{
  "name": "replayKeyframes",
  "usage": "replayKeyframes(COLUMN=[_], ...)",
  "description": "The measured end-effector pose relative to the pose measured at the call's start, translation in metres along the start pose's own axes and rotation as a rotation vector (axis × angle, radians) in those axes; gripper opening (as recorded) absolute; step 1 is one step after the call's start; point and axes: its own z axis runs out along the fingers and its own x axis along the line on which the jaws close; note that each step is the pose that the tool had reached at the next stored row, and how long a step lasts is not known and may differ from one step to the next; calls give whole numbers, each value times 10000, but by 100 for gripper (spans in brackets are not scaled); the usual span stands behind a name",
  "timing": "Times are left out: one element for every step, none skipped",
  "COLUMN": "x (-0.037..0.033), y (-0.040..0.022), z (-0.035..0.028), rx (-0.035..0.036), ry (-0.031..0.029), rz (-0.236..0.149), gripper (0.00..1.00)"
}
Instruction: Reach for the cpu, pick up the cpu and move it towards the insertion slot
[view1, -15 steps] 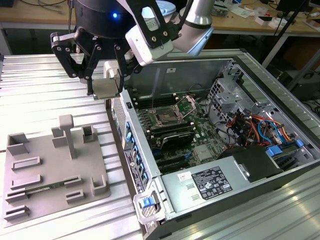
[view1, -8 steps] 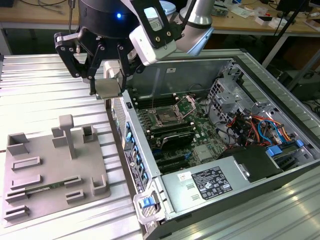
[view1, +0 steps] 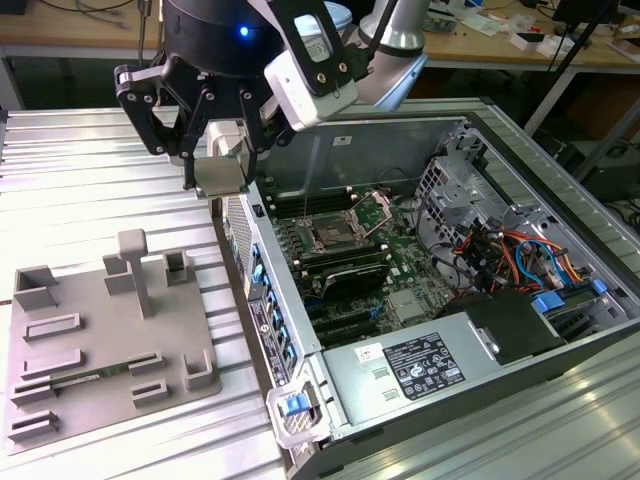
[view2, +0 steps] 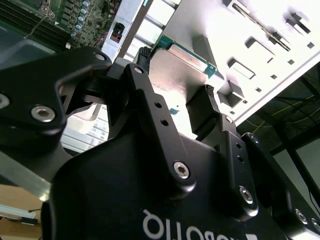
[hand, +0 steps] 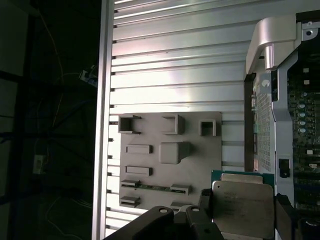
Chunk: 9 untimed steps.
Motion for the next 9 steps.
replayKeyframes(x=[-5, -9, -12, -15, -17, -21, -23, -27, -29], y=[0, 0, 1, 0, 0, 0, 0, 0, 0], z=[0, 0, 0, 0, 0, 0, 0, 0, 0], rx=[0, 0, 0, 0, 0, 0, 0, 0, 0], ry=[0, 0, 0, -1, 0, 0, 0, 0, 0], rz=[2, 0, 0, 0, 1, 0, 0, 0, 0], gripper=[55, 55, 55, 55, 55, 55, 55, 55, 55])
